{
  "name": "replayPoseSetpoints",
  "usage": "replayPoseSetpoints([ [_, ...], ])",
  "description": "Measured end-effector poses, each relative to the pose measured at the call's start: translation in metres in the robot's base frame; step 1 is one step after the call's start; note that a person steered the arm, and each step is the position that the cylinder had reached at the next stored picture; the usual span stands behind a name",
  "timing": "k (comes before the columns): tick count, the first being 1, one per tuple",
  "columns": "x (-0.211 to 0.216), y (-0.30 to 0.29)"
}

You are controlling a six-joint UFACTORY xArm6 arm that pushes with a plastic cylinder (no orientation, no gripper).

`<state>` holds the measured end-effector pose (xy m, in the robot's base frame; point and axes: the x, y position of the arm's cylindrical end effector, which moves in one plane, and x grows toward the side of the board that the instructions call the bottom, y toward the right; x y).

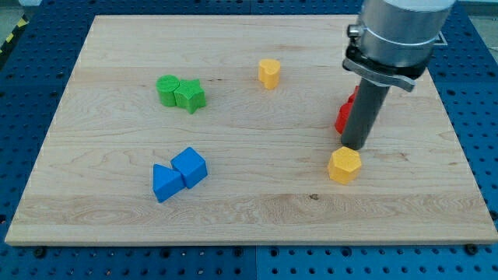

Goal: Push the yellow hexagon into the yellow heart

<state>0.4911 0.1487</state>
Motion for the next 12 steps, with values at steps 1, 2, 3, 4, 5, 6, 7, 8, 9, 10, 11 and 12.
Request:
replayPoseSetpoints([
  [1,0.022,0.023],
  [2,0.06,0.036],
  [3,0.074,0.006],
  [4,0.073,-0.022],
  [5,0.068,-0.024],
  [6,0.062,-0.017],
  [7,0.054,-0.013],
  [8,0.052,-0.017],
  [9,0.044,-0.022],
  [10,0.036,-0.031],
  [11,0.022,-0.04],
  [12,-0.003,-0.045],
])
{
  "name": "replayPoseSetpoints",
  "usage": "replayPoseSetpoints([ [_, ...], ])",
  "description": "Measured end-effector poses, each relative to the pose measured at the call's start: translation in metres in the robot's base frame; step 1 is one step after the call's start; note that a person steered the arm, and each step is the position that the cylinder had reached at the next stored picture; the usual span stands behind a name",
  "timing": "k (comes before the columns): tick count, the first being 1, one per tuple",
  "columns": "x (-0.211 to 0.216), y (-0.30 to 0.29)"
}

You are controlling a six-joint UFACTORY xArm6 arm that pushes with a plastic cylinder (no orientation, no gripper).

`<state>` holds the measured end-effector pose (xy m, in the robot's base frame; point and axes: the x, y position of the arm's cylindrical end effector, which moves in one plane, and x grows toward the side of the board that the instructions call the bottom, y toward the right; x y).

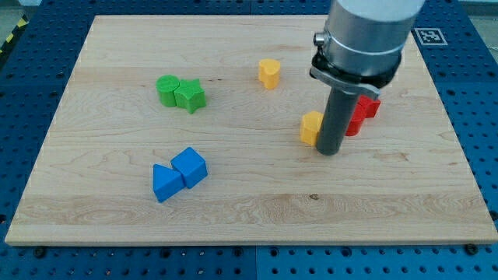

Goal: Push the yellow hexagon into the yellow heart

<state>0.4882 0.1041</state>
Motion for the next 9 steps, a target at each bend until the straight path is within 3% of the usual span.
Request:
replayPoseSetpoints([
  [3,-0.087,-0.026],
  [4,-0.096,-0.03],
  [6,-0.074,-0.031],
  [8,-0.087,-0.076],
  [9,-0.076,-0.068],
])
